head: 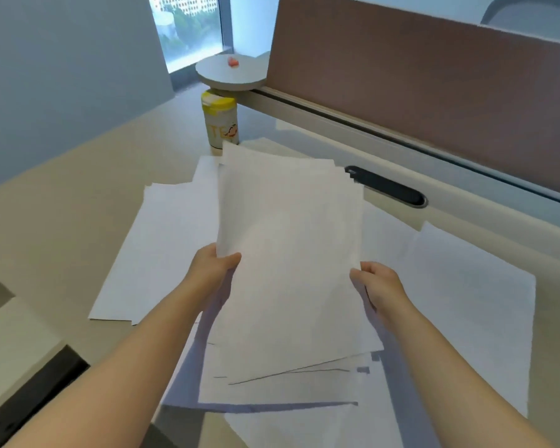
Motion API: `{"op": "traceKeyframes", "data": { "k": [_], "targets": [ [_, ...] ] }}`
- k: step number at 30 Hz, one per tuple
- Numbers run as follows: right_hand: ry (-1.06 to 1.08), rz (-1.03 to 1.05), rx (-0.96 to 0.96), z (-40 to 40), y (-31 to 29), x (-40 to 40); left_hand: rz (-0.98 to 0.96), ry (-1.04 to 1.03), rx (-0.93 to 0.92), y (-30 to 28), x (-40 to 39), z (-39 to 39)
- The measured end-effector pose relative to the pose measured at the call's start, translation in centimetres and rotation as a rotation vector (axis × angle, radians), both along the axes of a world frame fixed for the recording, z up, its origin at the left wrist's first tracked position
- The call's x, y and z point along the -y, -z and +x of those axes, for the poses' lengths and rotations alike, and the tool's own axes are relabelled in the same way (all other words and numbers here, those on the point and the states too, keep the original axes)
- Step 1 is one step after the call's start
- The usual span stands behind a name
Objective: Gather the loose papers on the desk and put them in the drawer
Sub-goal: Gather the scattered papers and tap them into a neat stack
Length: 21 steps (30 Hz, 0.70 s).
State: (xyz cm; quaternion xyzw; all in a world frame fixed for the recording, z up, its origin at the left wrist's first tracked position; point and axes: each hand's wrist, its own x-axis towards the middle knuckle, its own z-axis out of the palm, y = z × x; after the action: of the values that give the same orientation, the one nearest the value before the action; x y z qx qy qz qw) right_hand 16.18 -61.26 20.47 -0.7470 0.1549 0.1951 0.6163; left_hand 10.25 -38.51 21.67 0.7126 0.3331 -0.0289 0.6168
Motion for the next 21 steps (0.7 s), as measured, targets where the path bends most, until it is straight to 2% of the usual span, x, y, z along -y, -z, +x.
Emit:
{"op": "traceKeyframes", "data": {
  "k": [3,5,9,11,13,16,21],
  "targets": [
    [-0.059,-0.104,0.016,1.0,0.8,-3.5,0.080,-0.083,-0.006,1.3,-4.1,0.1],
    [-0.111,-0.252,0.044,1.8,2.0,-5.4,0.191,-0.090,-0.054,2.6,-7.0,0.6],
    [-0.227,-0.573,0.108,3.4,4.1,-8.4,0.608,-0.027,-0.297,5.3,-12.1,1.8],
    [-0.263,-0.735,0.115,4.2,4.8,-9.7,0.715,0.046,-0.380,6.2,-13.8,2.3],
    [-0.307,-0.870,0.114,4.8,5.3,-10.8,0.732,0.108,-0.418,6.7,-14.9,2.9],
    [-0.395,-0.963,0.095,5.5,5.6,-12.0,0.740,0.192,-0.359,7.1,-16.3,4.2],
    [-0.516,-0.866,0.138,6.9,5.3,-13.3,0.669,0.252,-0.195,6.3,-17.0,6.3]
  ]
}}
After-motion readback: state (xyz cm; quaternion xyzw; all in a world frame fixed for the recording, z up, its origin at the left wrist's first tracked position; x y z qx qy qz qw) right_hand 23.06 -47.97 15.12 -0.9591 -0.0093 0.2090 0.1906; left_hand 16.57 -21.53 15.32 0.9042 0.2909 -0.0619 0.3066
